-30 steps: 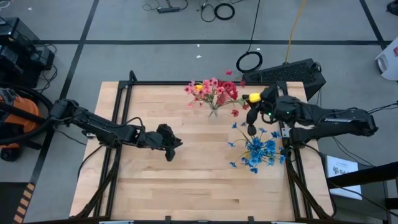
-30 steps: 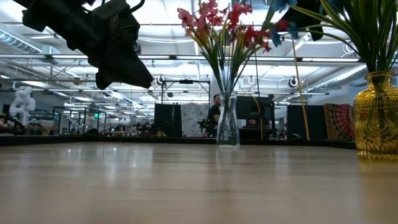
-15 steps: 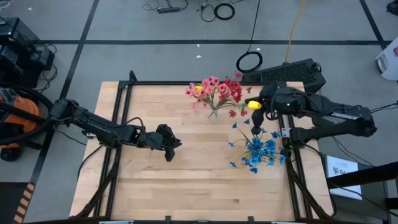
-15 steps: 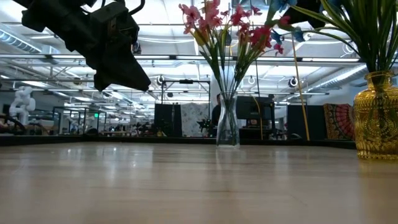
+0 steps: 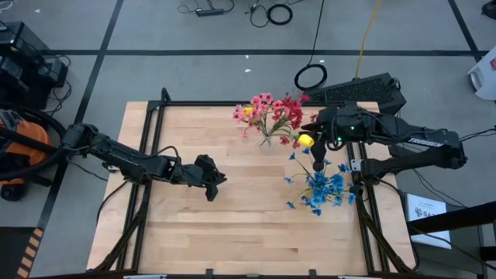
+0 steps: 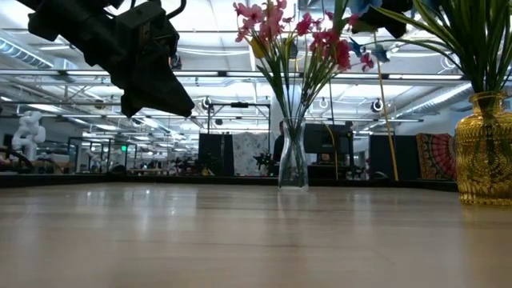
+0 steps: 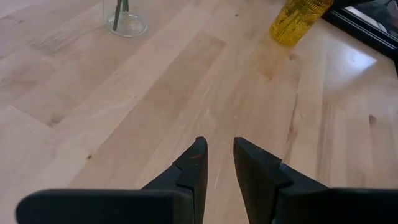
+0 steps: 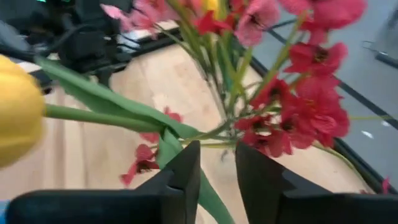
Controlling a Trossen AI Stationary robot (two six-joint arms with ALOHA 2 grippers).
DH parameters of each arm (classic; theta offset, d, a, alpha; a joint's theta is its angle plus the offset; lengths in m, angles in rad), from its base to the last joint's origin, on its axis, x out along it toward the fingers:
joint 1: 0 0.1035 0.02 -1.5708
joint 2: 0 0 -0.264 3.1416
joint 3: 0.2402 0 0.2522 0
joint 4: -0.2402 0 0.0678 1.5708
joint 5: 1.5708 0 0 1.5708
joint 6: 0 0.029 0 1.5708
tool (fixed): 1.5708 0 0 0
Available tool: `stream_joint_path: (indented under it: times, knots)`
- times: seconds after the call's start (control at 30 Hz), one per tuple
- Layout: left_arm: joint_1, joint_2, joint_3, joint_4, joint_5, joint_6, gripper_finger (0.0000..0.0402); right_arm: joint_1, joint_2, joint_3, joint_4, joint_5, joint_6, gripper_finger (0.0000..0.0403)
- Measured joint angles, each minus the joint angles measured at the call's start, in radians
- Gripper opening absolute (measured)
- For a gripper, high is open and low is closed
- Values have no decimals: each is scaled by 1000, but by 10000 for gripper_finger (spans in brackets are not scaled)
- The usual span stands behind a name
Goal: Sort flowers into vase by color
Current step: Put the yellow flower into the transparent vase
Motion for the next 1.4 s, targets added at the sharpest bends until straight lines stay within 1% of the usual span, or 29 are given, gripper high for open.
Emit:
stream_joint_path:
  times: [0.13,0.37,0.57,0.67,0.73,1.0,1.1,1.2,1.4]
  knots:
    - [0,0,0,0,0,0,83,1,-6,1,3,-60,-37,112]
    - [0,0,1,3,0,-23,83,4,14,1,4,-63,-131,144]
    - [0,0,1,4,0,-27,83,6,15,1,11,-69,-142,167]
    - [0,0,1,8,0,-29,83,6,15,5,13,-139,-165,174]
    - [0,0,1,8,0,-44,83,13,15,7,19,-171,-192,178]
    - [0,0,1,8,-8,-53,83,53,24,7,38,-168,-302,181]
    - [0,0,1,9,-9,-53,83,59,30,8,73,-177,-315,181]
    - [0,0,1,9,-11,-76,83,61,30,8,74,-214,-325,181]
    - [0,0,1,9,-16,-78,83,62,30,7,99,-217,-325,180]
